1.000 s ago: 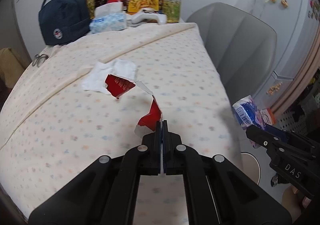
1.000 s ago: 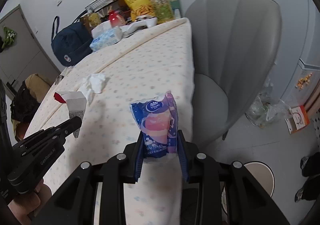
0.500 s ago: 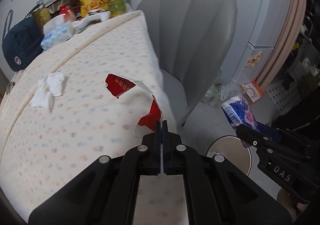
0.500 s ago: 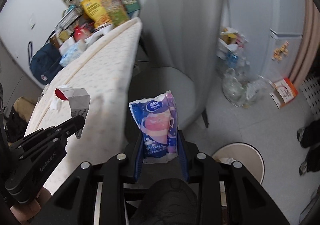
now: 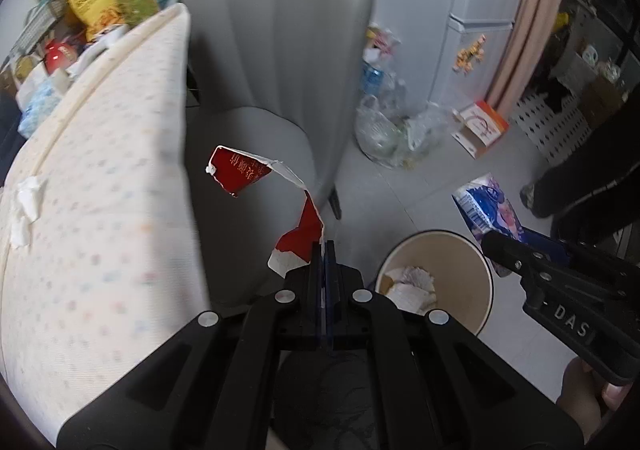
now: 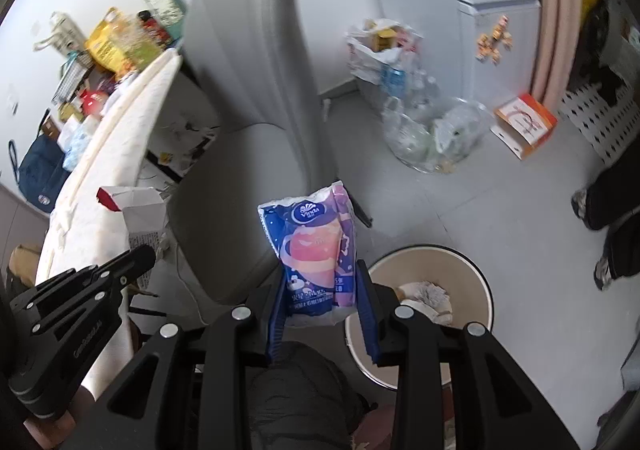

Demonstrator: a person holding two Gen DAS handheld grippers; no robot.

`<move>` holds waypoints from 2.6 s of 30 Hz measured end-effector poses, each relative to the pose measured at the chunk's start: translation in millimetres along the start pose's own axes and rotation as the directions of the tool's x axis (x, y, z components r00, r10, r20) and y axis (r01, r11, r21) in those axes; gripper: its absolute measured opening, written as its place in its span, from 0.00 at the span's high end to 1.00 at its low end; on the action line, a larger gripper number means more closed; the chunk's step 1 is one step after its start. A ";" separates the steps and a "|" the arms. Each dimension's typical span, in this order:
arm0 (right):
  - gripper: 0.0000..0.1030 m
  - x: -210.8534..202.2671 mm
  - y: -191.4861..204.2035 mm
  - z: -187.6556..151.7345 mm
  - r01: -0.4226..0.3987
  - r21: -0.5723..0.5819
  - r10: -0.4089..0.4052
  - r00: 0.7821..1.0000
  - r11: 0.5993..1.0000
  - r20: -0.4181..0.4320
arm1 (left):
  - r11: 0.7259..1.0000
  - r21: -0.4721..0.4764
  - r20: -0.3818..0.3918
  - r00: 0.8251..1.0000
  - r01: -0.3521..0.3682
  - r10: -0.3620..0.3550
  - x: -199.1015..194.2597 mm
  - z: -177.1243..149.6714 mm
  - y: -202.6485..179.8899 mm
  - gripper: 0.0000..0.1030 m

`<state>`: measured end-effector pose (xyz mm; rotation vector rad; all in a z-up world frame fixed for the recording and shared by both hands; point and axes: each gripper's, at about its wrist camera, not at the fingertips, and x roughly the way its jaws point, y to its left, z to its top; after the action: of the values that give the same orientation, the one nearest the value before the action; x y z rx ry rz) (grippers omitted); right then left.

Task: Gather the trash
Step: 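Carry wrapper and tissue pack over the bin and open both tools to drop them, then move both tools back over the table toward the white tissues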

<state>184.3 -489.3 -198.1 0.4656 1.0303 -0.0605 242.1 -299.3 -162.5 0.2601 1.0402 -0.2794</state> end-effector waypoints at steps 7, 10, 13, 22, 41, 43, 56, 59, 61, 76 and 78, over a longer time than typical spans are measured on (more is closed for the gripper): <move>0.54 28.9 -56.6 -8.5 0.014 0.126 -0.009 0.999 0.992 -0.036 | 0.998 0.048 -0.068 0.997 0.028 -0.025 30.0 -2.1 -35.3 0.98; 0.45 40.4 -79.9 -13.9 0.010 0.182 0.000 0.999 0.983 -0.054 | 0.997 0.061 -0.090 0.995 0.041 -0.036 38.1 -4.2 -45.7 0.98; 0.37 43.7 -97.2 -21.6 0.007 0.220 0.006 0.998 0.975 -0.055 | 0.996 0.079 -0.105 0.994 0.051 -0.043 44.2 -8.9 -55.9 0.98; 0.28 24.3 -133.6 -44.2 0.049 0.262 -0.041 0.999 0.964 -0.034 | 0.986 0.131 -0.168 0.982 0.108 -0.085 64.5 -14.7 -91.8 0.98; 0.28 -13.1 -176.4 -62.0 0.080 0.340 -0.087 0.996 0.937 0.005 | 0.962 0.136 -0.189 0.959 0.236 -0.209 61.0 -13.8 -126.7 0.25; 0.27 -12.6 -170.4 -59.3 0.071 0.330 -0.078 0.997 0.941 0.009 | 0.974 0.118 -0.146 0.974 0.193 -0.175 48.4 -8.2 -109.2 0.20; 0.07 -32.8 -57.8 -18.7 -0.053 0.135 0.040 0.994 0.989 0.098 | 0.991 -0.119 0.081 0.995 0.063 -0.054 -40.1 8.5 41.4 0.05; 0.07 -38.1 -27.4 -13.0 -0.069 0.088 0.060 0.993 0.994 0.103 | 0.982 -0.181 0.118 0.993 0.053 -0.032 -55.2 5.2 74.6 0.05; 0.07 -40.5 -3.5 -9.1 -0.084 0.051 0.078 0.991 0.995 0.106 | 0.976 -0.212 0.141 0.990 0.040 -0.010 -66.5 1.0 95.3 0.05; 0.08 -44.6 163.6 -3.9 -0.159 -0.223 0.180 0.981 0.962 0.076 | 0.903 -0.430 0.224 0.967 -0.012 0.119 -116.6 -60.9 228.8 0.05; 0.08 -43.2 181.3 -6.7 -0.171 -0.246 0.193 0.979 0.954 0.068 | 0.891 -0.453 0.231 0.964 -0.011 0.129 -120.8 -72.0 244.7 0.05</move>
<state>204.1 -330.5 -102.4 0.3332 0.8870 0.2042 211.5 -33.6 -72.3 -0.1560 0.8084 0.0019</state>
